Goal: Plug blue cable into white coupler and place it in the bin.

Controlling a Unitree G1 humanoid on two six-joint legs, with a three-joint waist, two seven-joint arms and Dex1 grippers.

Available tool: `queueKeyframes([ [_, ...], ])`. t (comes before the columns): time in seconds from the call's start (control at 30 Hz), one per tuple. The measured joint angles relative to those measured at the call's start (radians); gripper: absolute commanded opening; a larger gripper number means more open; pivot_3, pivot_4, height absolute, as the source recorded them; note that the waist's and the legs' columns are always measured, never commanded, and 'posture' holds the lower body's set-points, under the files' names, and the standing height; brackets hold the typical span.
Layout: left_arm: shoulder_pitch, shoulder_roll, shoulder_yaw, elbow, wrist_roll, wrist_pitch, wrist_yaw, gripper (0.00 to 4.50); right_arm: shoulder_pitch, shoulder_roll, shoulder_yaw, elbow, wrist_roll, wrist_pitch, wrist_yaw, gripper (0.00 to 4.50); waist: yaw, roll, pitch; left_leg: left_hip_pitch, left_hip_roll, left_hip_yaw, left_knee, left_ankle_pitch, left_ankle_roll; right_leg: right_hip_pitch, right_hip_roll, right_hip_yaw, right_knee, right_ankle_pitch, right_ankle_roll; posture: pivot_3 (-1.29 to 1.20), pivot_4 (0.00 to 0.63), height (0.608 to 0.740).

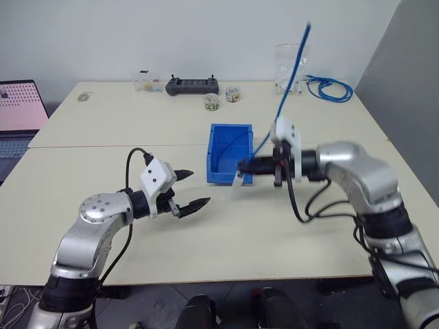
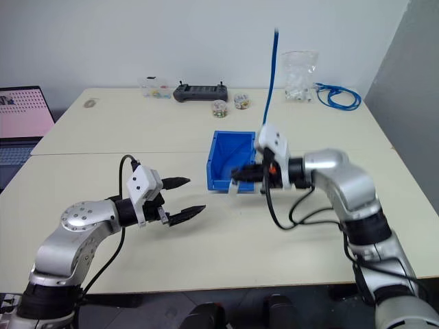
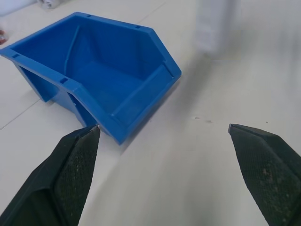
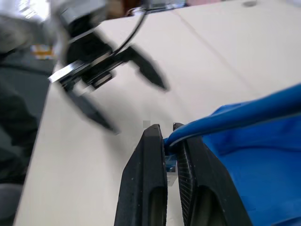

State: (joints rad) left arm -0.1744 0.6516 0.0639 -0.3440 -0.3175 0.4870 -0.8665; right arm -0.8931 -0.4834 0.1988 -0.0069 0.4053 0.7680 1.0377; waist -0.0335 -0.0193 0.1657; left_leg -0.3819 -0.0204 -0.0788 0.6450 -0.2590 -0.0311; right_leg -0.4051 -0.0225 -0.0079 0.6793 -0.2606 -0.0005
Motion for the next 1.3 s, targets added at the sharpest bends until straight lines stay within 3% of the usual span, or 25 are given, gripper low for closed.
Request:
queueKeyframes([
  [0.23, -0.02, -0.018, -0.029, -0.018, 0.042, 0.002, 0.092, 4.5, -0.214, 0.101, 0.117, 0.434, -0.155, -0.159, 0.037, 0.03, 0.004, 0.0, 0.0, -0.001, -0.001, 0.003, 0.0, 0.0, 0.0, -0.001, 0.0, 0.0, -0.001, 0.0, 0.0, 0.0, 0.15, 0.74],
  [0.3, -0.038, -0.025, -0.052, -0.019, 0.052, -0.007, 0.096, 4.5, -0.299, 0.139, 0.154, 0.603, -0.222, -0.239, 0.048, 0.74, 0.003, 0.0, 0.001, -0.001, -0.001, 0.003, 0.0, 0.0, 0.0, -0.001, 0.0, 0.0, -0.001, 0.0, 0.0, 0.0, 0.15, 0.74],
  [0.43, -0.085, -0.05, -0.107, -0.017, 0.059, -0.024, 0.095, 4.5, -0.504, 0.261, 0.229, 1.029, -0.393, -0.47, 0.018, 1.6, -0.001, 0.001, 0.002, -0.001, 0.0, 0.003, -0.001, 0.0, 0.0, -0.002, 0.0, 0.001, 0.0, 0.0, -0.001, 0.0, 0.15, 0.74],
  [0.67, -0.098, -0.054, -0.116, 0.012, 0.079, -0.04, 0.114, 4.5, -0.592, 0.34, 0.146, 1.239, -0.444, -0.62, -0.096, 3.27, 0.001, 0.002, 0.005, -0.001, -0.001, 0.002, -0.001, 0.0, 0.0, -0.002, 0.0, 0.001, 0.0, 0.0, -0.002, 0.0, 0.15, 0.74],
  [0.87, -0.119, -0.078, -0.121, 0.026, 0.082, -0.04, 0.134, 4.5, -0.64, 0.34, 0.01, 1.252, -0.422, -0.685, -0.221, 4.47, 0.001, 0.002, 0.006, -0.002, -0.001, 0.002, -0.001, 0.0, 0.0, -0.002, -0.001, 0.001, 0.0, 0.0, -0.002, 0.0, 0.15, 0.74],
  [1.07, -0.137, -0.101, -0.073, 0.068, 0.081, -0.033, 0.205, 4.5, -0.564, 0.237, -0.081, 1.123, -0.377, -0.682, -0.134, 4.47, 0.004, 0.002, 0.006, -0.003, -0.001, 0.001, 0.0, 0.0, 0.0, -0.001, -0.001, 0.0, 0.0, 0.0, -0.002, 0.0, 0.15, 0.74],
  [1.17, -0.16, -0.091, 0.0, 0.091, 0.075, 0.002, 0.25, 4.5, -0.36, 0.151, -0.086, 0.839, -0.34, -0.603, -0.046, 4.47, 0.005, 0.0, 0.005, -0.003, -0.001, 0.0, 0.0, 0.0, 0.0, -0.001, -0.001, -0.001, -0.001, 0.0, -0.002, 0.0, 0.15, 0.74],
  [1.3, -0.17, -0.062, 0.062, 0.111, 0.068, 0.025, 0.271, 4.5, 0.024, 0.013, -0.088, 0.31, -0.235, -0.349, 0.034, 4.47, 0.009, 0.001, 0.006, -0.006, -0.001, -0.001, 0.0, 0.0, 0.0, -0.002, -0.002, -0.001, -0.002, 0.0, -0.002, 0.0, 0.15, 0.74],
])
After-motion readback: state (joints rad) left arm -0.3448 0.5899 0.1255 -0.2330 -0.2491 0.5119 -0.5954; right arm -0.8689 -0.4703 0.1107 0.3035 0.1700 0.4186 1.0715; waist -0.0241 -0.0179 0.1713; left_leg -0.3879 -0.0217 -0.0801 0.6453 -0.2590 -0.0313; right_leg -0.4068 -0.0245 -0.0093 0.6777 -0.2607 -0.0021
